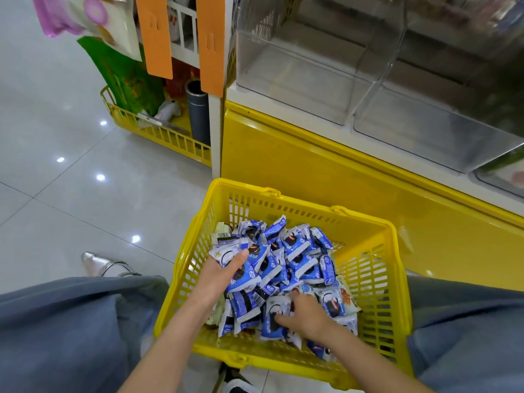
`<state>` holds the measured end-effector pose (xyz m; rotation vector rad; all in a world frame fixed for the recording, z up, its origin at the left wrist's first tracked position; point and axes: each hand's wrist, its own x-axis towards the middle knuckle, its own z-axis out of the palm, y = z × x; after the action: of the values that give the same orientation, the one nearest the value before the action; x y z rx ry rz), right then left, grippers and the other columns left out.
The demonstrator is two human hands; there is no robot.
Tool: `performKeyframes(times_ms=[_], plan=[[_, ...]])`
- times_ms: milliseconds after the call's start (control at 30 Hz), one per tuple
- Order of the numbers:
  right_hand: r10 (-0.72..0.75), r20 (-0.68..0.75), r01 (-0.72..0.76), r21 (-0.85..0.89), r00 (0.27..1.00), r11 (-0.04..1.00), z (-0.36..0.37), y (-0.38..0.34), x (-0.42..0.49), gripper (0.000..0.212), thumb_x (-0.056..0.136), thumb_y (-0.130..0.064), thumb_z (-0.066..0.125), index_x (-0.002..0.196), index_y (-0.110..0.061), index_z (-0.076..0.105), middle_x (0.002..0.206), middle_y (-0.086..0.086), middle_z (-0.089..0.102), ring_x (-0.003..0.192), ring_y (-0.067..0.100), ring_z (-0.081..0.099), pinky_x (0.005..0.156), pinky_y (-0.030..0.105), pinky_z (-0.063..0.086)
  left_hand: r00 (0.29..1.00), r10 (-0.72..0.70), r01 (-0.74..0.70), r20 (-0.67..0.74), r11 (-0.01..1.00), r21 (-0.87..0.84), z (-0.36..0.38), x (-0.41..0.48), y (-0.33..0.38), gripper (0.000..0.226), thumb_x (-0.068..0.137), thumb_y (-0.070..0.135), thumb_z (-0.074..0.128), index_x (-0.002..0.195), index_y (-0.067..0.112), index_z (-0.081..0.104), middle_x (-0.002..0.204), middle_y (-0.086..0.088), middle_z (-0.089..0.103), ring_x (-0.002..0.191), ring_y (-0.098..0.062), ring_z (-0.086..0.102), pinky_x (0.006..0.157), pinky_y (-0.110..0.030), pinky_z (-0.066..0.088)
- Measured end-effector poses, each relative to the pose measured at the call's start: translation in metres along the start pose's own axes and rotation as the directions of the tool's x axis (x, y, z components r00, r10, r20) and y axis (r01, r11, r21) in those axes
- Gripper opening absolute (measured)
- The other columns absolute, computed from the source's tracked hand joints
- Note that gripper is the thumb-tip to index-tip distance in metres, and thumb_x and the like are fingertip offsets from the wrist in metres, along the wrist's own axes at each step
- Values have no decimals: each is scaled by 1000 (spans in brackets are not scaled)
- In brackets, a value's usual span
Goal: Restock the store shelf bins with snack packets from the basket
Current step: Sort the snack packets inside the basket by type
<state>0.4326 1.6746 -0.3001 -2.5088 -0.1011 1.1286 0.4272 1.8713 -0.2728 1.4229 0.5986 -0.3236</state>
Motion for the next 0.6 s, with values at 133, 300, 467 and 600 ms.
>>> performKeyframes(times_ms=[133, 300, 467, 600], plan=[[-40, -56, 48, 148, 998, 988, -48, 12, -3, 35, 86, -34, 65, 109, -10, 54, 98, 0, 62, 66, 5, 56, 55, 15, 47, 998, -26, 25, -54, 999, -25, 5, 3, -4, 49, 76, 50, 65, 118, 26, 52, 113, 13, 54, 110, -11, 46, 100, -39, 34], [75, -426, 109, 392, 902, 913, -98, 15, 19, 49, 90, -34, 60, 127, -7, 46, 120, 4, 55, 98, 17, 57, 80, 28, 44, 996, -52, 52, -74, 999, -2, 11, 2, -3, 42, 76, 47, 67, 109, 30, 47, 111, 10, 49, 91, -7, 46, 92, -33, 34], [286, -333, -39, 590, 899, 807, -95, 5, 47, 57, 91, -23, 60, 133, 1, 31, 131, 21, 46, 111, 33, 54, 91, 41, 48, 997, -68, 69, -29, 997, 16, 10, 2, -3, 37, 74, 51, 66, 101, 31, 51, 93, 16, 58, 82, 2, 52, 87, -31, 36], [98, -670, -162, -34, 736, 986, -77, -3, 40, 66, 92, -34, 56, 141, 0, 26, 144, 17, 34, 134, 30, 32, 111, 38, 28, 993, -114, 113, -23, 993, -19, 13, 4, -7, 20, 82, 48, 61, 88, 30, 54, 96, 4, 65, 93, -13, 60, 95, -38, 41]])
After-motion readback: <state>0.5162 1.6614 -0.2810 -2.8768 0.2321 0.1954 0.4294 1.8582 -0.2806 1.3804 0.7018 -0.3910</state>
